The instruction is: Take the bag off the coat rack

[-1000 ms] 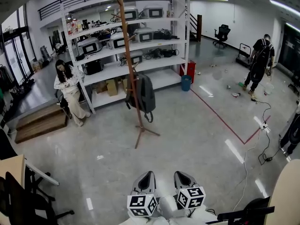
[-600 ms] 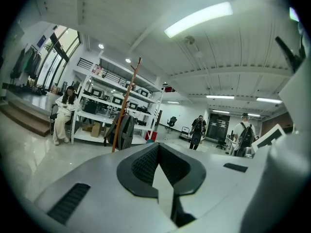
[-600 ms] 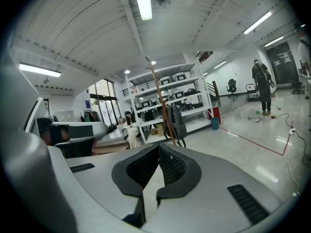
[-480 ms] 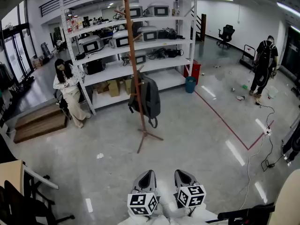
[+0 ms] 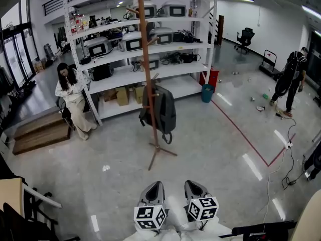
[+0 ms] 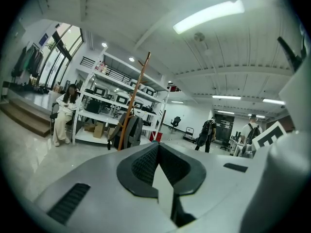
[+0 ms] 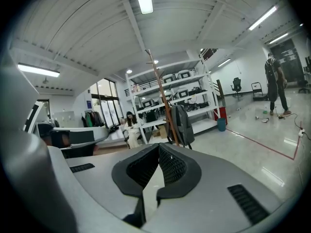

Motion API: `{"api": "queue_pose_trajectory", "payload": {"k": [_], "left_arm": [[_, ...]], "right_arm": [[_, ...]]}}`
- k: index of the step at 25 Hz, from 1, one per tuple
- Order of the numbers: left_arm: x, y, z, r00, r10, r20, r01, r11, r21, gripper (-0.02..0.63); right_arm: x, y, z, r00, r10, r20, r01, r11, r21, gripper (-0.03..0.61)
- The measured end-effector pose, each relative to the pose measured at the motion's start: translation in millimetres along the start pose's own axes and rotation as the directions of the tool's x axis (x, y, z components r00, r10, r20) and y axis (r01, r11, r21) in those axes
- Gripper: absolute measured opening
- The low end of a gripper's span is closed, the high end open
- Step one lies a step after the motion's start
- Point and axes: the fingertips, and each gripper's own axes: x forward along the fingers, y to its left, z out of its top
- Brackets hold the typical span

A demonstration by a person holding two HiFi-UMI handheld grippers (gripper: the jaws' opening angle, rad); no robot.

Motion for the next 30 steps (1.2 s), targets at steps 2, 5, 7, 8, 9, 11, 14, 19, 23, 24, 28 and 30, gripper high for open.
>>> {"api": "queue_pose_trajectory", "payload": {"k": [2,5,7,8,9,11,14,19,23,24,28,30], "left_arm": [[9.5,6.6,3.7,1.0,-0.004,-0.004,0.004,1.0,-0.001,0.002],[22.7,13.1,9.1,1.0,-0.013,-0.004,0.013,1.0,-0.002,0.002],[29.0,15.1,8.6,1.0,-0.017,-0.011,0.017,1.0,-0.006,0.002],[31.5,15.6,7.1,1.0,-0.018,-0.017,0.018,1.0,-0.011,0.002],[33.9,15.8,5.3,0.999,-0.02,-0.026,0.019,1.0,-0.017,0.002],[39.0,16.0,1.9,0.998,-0.027,-0.05,0.026,0.999,-0.027,0.002],[47.8,17.2,-4.5,0.996,-0.039,-0.082,0.036,0.999,-0.041,0.002],[67.0,21.6,-10.8,0.996,-0.029,-0.086,0.025,0.999,-0.041,0.002],[84.4,27.2,-9.5,0.996,-0.018,-0.09,0.016,1.0,-0.021,0.002],[88.9,30.1,-8.3,0.996,-0.009,-0.092,0.008,1.0,-0.018,0.002],[111.1,43.6,-1.2,0.995,0.029,-0.093,-0.031,0.999,-0.017,0.002],[125.4,46.8,3.4,0.995,0.038,-0.09,-0.039,0.999,-0.016,0.002]], "right_arm": [[8.8,-1.8,0.9,1.0,-0.008,-0.006,0.008,1.0,0.009,0.011],[20.2,-7.4,2.7,1.0,-0.022,-0.017,0.022,0.999,0.025,0.011],[25.4,-12.0,3.9,0.999,-0.031,-0.023,0.032,0.999,0.033,0.012],[27.4,-14.4,4.7,0.999,-0.034,-0.026,0.035,0.999,0.038,0.011],[29.3,-16.5,5.9,0.999,-0.037,-0.028,0.038,0.998,0.042,0.012],[33.7,-19.7,10.2,0.999,-0.04,-0.028,0.041,0.998,0.046,0.011],[41.2,-23.8,15.5,0.999,-0.044,-0.021,0.045,0.998,0.043,0.011],[56.0,-37.5,10.8,0.998,-0.045,-0.034,0.047,0.997,0.055,0.011],[78.8,-51.2,12.9,0.998,-0.042,-0.036,0.045,0.997,0.069,0.012],[86.5,-52.9,15.9,0.999,-0.035,-0.034,0.038,0.997,0.069,0.012],[113.7,-54.0,30.5,1.0,0.007,-0.026,-0.006,0.999,0.046,0.011],[125.1,-59.8,36.4,0.999,0.015,-0.029,-0.013,0.999,0.037,0.012]]}}
